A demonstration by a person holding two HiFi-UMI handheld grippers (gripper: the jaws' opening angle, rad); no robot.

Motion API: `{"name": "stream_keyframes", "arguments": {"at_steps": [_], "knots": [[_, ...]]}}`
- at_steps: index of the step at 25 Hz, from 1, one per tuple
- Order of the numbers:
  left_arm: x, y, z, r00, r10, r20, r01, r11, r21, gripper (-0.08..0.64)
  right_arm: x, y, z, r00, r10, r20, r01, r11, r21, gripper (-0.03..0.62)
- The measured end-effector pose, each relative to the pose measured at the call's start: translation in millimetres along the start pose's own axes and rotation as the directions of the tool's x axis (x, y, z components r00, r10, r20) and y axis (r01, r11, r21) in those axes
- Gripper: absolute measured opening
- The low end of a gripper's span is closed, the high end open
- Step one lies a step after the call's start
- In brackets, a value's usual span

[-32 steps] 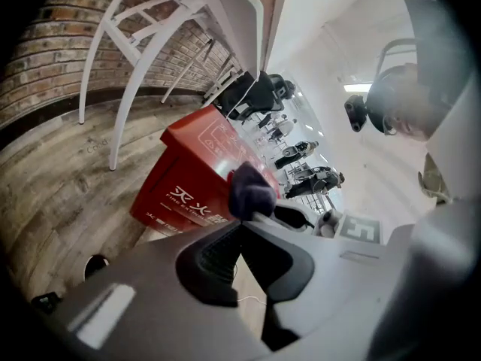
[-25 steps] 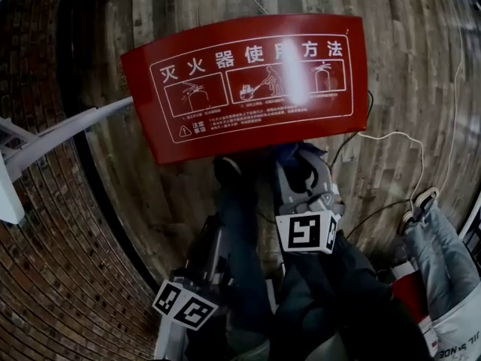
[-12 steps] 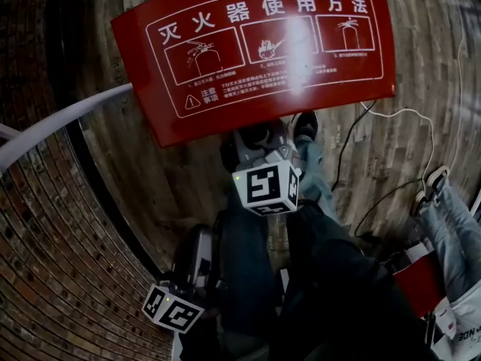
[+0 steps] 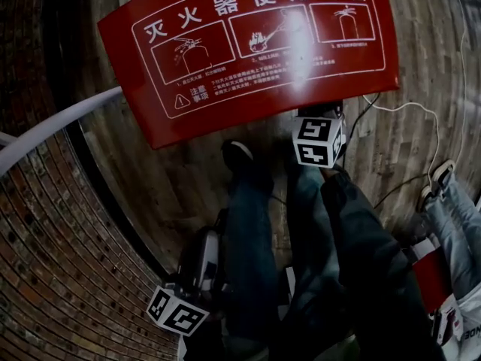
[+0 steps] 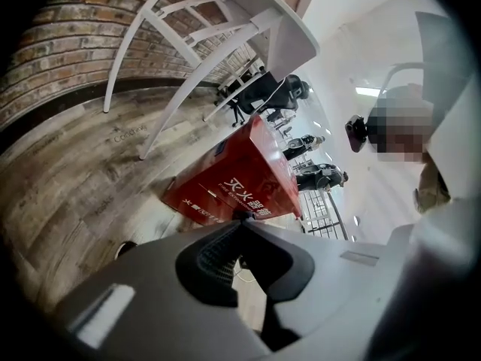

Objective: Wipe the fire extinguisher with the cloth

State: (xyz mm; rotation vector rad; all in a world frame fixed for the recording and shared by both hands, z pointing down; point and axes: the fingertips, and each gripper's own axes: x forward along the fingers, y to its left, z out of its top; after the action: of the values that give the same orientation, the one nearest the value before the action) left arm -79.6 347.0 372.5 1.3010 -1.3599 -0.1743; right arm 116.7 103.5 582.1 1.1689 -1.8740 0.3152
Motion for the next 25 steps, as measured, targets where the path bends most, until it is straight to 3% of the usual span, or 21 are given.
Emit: {"name": "stream_keyframes", "arguments": {"at_steps": [3,5,8,11,14,20,23,25], "knots": [[5.3,-3.2,-6.4,1.0,0.0,-0.01,0.0,1.0,-0.006,-0.002,-4.2,27.9,7.5,0.999,0.053,-0.008,-0.052,0.994,0.096,0.098],[9.9,-7.8,-4.9,1.0,-0.007,-0.01,0.007,1.0,0.005,-0.002,-14.6,62.4,21.4,0.988,0.152,0.011,-0.152,0.986,0.075,0.098],[14.8,-15.9,1.6,1.0,-0.018,0.003,0.018,1.0,0.018,-0.002,-48.9,113.7,55.4,0.939,0.327,0.105,-0.325,0.945,-0.04,0.098],[14.9,-24.7,9.0,0.999,-0.029,0.022,0.029,0.999,0.021,-0.002,-92.7,124.8,89.8,0.88,0.425,0.211,-0.414,0.905,-0.097,0.098],[12.6,-30.9,16.0,0.998,-0.04,0.039,0.039,0.999,0.021,-0.002,-127.2,94.8,117.1,0.858,0.41,0.31,-0.404,0.911,-0.085,0.098],[6.1,-42.7,27.6,0.996,-0.055,0.077,0.054,0.998,0.011,-0.002,-175.1,13.5,120.9,0.913,0.287,0.289,-0.309,0.951,0.032,0.098],[2.9,-47.1,31.3,0.995,-0.062,0.083,0.061,0.998,0.005,-0.002,-213.1,-17.0,150.8,0.918,0.223,0.329,-0.241,0.97,0.015,0.099],[2.5,-46.2,32.5,0.994,-0.059,0.087,0.059,0.998,0.002,-0.002,-230.4,-26.5,193.1,0.895,0.219,0.388,-0.212,0.975,-0.061,0.099]]}}
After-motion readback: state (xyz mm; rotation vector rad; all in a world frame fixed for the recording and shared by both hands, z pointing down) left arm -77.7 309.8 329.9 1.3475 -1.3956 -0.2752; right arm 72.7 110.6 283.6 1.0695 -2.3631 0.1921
